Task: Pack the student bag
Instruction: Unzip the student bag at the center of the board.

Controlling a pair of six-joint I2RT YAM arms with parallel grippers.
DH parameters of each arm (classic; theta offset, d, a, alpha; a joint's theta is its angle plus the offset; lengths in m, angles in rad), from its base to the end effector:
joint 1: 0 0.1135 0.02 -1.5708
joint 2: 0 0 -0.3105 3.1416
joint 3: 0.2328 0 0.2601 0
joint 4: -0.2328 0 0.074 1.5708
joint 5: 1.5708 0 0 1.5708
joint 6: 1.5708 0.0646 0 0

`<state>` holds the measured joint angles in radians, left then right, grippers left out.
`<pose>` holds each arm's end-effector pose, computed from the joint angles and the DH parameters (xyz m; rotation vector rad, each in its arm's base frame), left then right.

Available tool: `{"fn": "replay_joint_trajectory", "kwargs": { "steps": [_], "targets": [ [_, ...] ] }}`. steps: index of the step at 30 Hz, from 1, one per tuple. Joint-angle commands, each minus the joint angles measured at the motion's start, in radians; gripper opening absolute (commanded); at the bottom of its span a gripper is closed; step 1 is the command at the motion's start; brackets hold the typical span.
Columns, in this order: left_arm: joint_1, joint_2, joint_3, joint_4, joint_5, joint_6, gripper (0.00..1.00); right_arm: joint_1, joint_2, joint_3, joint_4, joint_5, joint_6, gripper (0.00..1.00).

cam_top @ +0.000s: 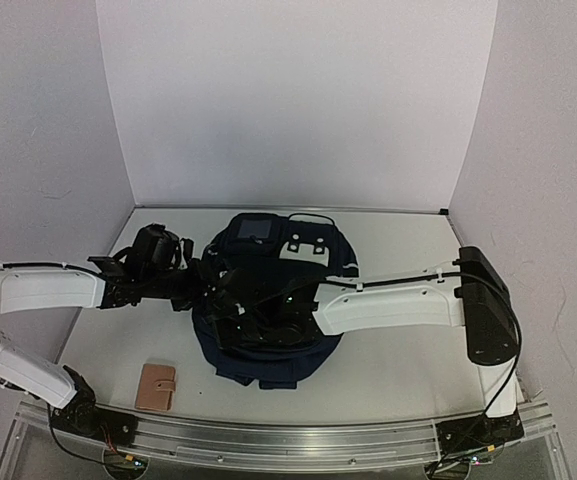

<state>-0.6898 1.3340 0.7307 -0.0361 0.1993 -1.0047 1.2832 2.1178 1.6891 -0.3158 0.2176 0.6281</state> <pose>0.2231 -0.2007 0.2392 -0.2622 2.4361 -1.0837 0.1658 0.5114 0.2352 -0.6641 2.3122 0.7088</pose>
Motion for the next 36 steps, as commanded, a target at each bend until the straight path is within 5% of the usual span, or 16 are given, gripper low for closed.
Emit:
{"fn": "replay_joint_trajectory", "kwargs": {
  "steps": [1, 5, 12, 18, 29, 36],
  "targets": [
    [-0.041, 0.022, 0.046, 0.164, 0.119, -0.024, 0.00, 0.009, 0.018, 0.085, 0.064, -0.009, -0.053, 0.00],
    [-0.024, -0.008, 0.043, 0.113, 0.077, 0.016, 0.00, 0.011, -0.041, 0.055, 0.064, -0.080, -0.122, 0.15],
    [0.130, 0.022, 0.090, 0.067, 0.213, 0.115, 0.00, 0.019, -0.317, -0.203, 0.051, -0.104, -0.282, 0.65],
    [0.190, 0.123, 0.212, -0.011, 0.331, 0.265, 0.00, 0.007, -0.399, -0.257, -0.081, 0.042, -0.416, 0.84],
    [0.206, 0.240, 0.343, -0.082, 0.407, 0.363, 0.00, -0.098, -0.267, -0.157, -0.155, 0.148, -0.577, 0.93],
    [0.209, 0.251, 0.350, -0.094, 0.414, 0.371, 0.00, -0.161, -0.226, -0.139, -0.172, 0.203, -0.593, 0.81]
  ]
}}
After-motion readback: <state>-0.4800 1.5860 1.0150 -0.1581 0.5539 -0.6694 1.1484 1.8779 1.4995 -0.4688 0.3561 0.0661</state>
